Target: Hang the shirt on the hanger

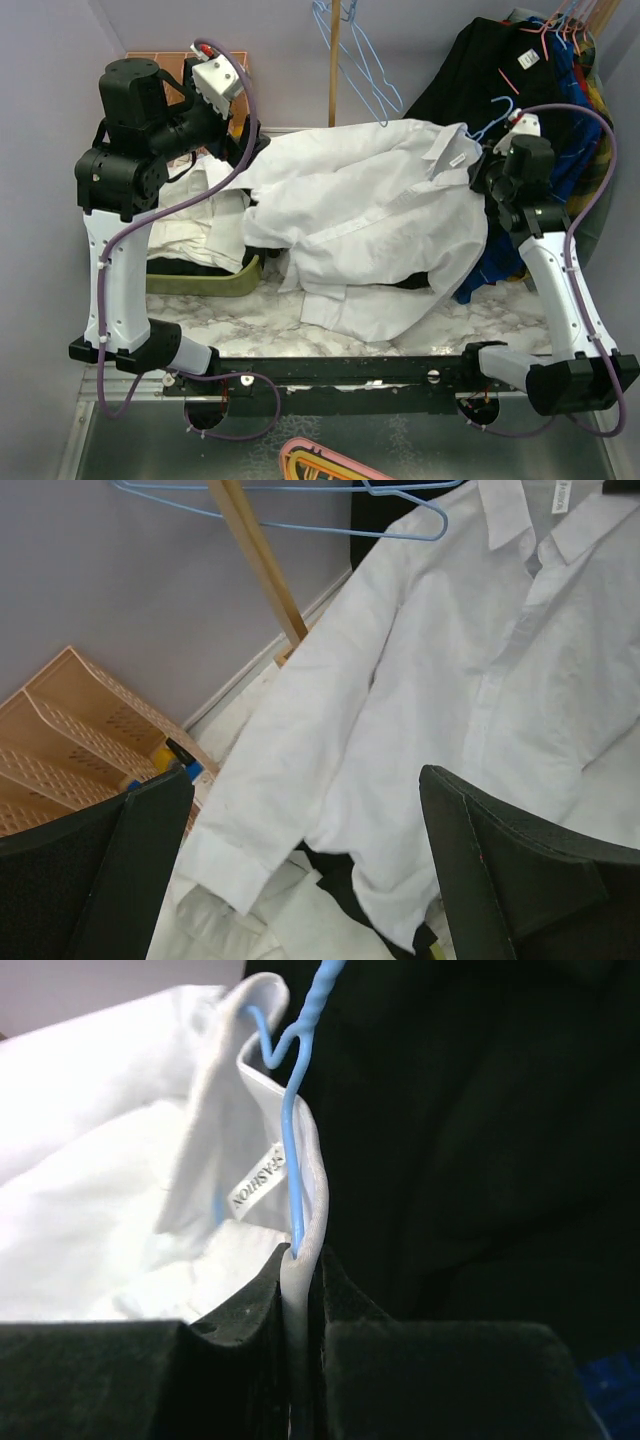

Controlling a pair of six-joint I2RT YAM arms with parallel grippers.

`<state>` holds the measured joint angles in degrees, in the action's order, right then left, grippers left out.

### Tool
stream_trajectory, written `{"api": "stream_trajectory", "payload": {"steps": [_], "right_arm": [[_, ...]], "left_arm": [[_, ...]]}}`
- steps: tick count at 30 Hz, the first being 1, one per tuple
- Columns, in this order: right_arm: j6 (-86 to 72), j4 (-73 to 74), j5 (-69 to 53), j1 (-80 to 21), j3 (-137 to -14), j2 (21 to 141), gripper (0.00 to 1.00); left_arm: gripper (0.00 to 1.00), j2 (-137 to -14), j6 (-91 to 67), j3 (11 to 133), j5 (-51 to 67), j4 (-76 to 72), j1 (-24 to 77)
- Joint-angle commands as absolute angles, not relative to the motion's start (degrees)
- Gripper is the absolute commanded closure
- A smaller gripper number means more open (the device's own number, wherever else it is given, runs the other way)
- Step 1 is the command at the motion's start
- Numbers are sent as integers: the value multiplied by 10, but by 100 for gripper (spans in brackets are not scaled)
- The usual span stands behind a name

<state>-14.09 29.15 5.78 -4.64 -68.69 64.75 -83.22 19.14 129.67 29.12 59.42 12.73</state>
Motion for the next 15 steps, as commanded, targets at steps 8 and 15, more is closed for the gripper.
{"api": "stream_trajectory", "payload": {"steps": [8,15], "right_arm": [[10,324,22,-25,-972,798,98],[23,335,-12,-1,-1114,880,98]], "left_arm": [[1,-792,124,1238,254,607,117],[1,-775,130,1204,242,610,117]]}}
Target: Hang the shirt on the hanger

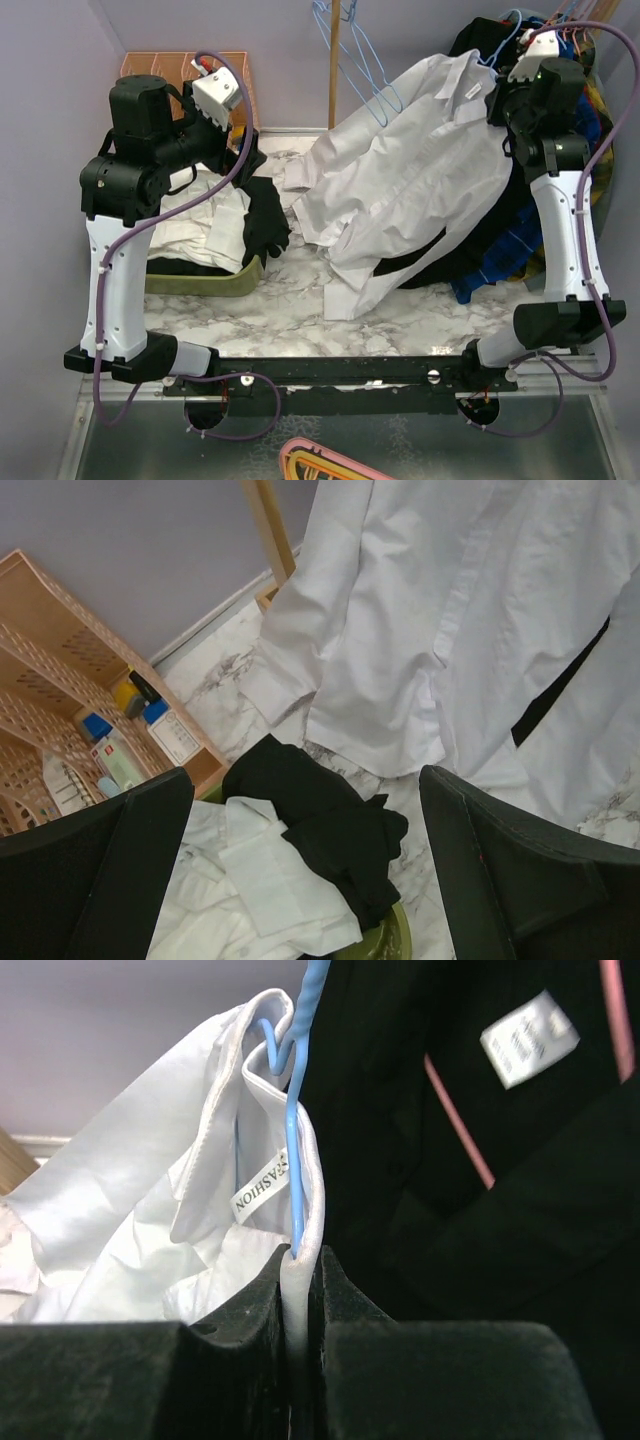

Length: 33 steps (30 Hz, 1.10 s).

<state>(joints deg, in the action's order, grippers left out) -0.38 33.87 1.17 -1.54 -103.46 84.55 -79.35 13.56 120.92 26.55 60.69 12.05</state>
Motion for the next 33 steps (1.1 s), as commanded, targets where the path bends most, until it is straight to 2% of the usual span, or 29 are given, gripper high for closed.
{"api": "stream_trajectory", "payload": {"steps": [1,10,16,24,33], "right_arm": [[22,333,-12,0,-1128,889,98],[23,339,-12,10,-1250,948,98],[20,332,-10,27,-1276,977,98],[-20,302,-81,64,-1294,1014,98],[-31,275,-105,79,-1300,1023,98]], "left_arm": [[1,-774,130,1201,241,610,117],[1,-776,142,1200,254,611,116],[1,-773,140,1188,257,607,113],[1,-769,149,1177,259,603,112],[1,-777,149,1174,268,601,106]]}}
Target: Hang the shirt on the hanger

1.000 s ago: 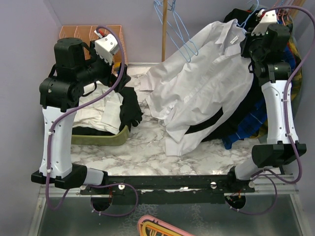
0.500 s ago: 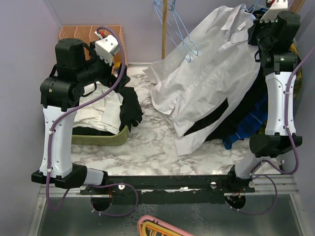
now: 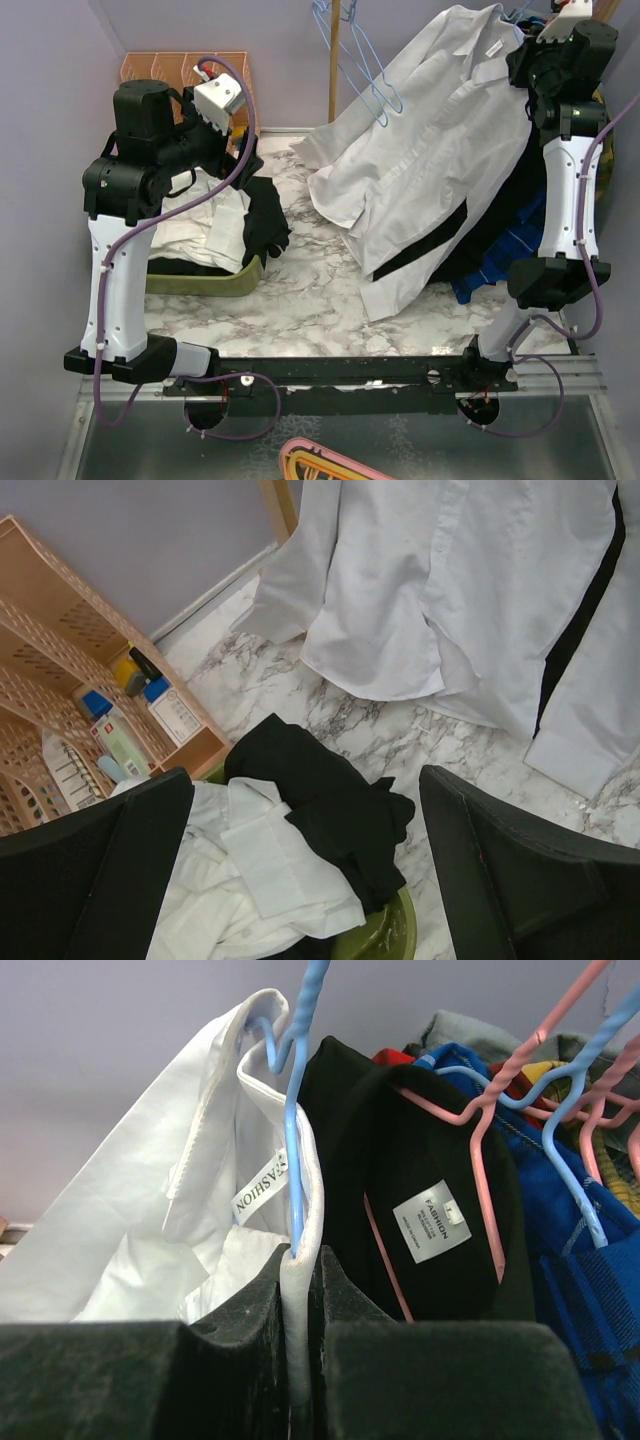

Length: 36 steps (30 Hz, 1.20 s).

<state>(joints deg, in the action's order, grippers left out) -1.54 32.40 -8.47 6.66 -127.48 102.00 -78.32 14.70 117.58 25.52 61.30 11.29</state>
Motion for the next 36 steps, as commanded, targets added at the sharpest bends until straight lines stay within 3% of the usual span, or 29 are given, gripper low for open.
{"api": "stream_trajectory", "payload": {"steps": [1,19,20,21,23,24,32,36], "right_arm": [[-33,275,-109,82,-1303,1026,98],[-58,291,-156,90,-1304,1061,98],[-62,291,-160,90,-1296,1050,88],[-68,290,-165,90,-1287,1037,69],[-85,268,-179,90,-1247,994,5],[-96,252,-183,90,-1223,968,0],[-154,146,-124,90,-1040,722,1],[-224,-6,-390,87,-854,624,1]], "left_arm": [[1,-779,148,1174,271,601,104],[1,-778,131,1137,295,579,77],[1,-777,130,1133,296,577,75],[1,-775,129,1126,297,575,73],[1,-771,119,1109,290,568,65],[1,-768,110,1097,281,563,58],[1,-725,78,1003,226,519,-10],[1,-706,44,966,165,506,-25]]}}
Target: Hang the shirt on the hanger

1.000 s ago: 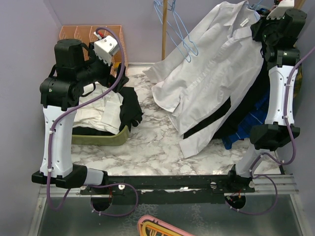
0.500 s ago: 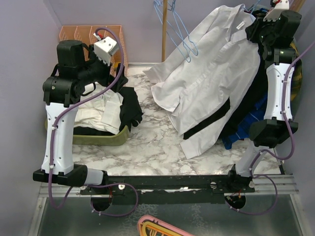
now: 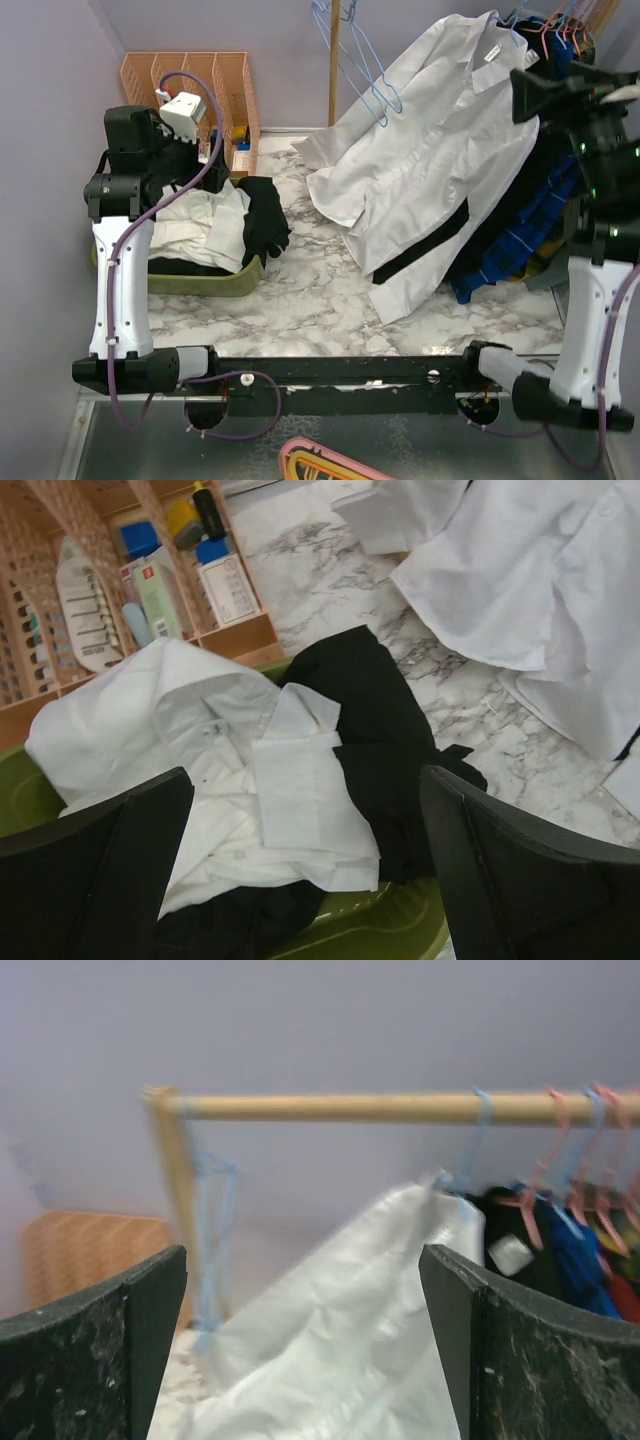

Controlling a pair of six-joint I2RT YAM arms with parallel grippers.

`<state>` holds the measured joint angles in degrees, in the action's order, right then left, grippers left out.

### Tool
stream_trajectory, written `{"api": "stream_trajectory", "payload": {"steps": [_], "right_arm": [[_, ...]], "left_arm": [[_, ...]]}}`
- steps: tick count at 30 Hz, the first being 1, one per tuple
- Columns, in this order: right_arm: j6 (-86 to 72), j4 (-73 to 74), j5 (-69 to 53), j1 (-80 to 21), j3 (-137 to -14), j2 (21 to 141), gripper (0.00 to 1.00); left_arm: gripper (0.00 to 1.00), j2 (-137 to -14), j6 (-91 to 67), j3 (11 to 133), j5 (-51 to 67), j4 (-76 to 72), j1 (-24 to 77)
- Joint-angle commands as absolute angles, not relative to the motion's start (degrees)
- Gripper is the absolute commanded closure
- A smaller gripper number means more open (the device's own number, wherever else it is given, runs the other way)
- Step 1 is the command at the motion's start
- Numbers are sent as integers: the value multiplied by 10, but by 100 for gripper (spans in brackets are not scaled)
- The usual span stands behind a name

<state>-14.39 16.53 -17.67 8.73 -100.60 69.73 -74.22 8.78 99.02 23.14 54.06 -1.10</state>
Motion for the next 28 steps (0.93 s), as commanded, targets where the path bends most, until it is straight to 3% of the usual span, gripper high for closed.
{"api": "stream_trajectory", "payload": {"steps": [1,4,7,10,17,22,28], "right_arm": [[-269,-78,-452,82,-788,602,1],[-451,-329,-540,74,-565,566,1],[-556,-417,-545,70,-426,565,1],[-529,-327,-525,50,-341,544,1],[-356,46,-326,-16,-289,401,1],[-388,202,-209,-17,-282,375,1],[-473,309,-129,-36,-323,425,1]], "left_arm": [[1,-700,58,960,173,512,-32],[1,-681,55,933,206,506,-54],[1,-663,42,903,230,499,-72],[1,-645,45,853,243,489,-80],[1,-619,44,745,238,464,-106],[1,-594,44,698,220,446,-120],[1,-567,40,672,213,448,-138]]}}
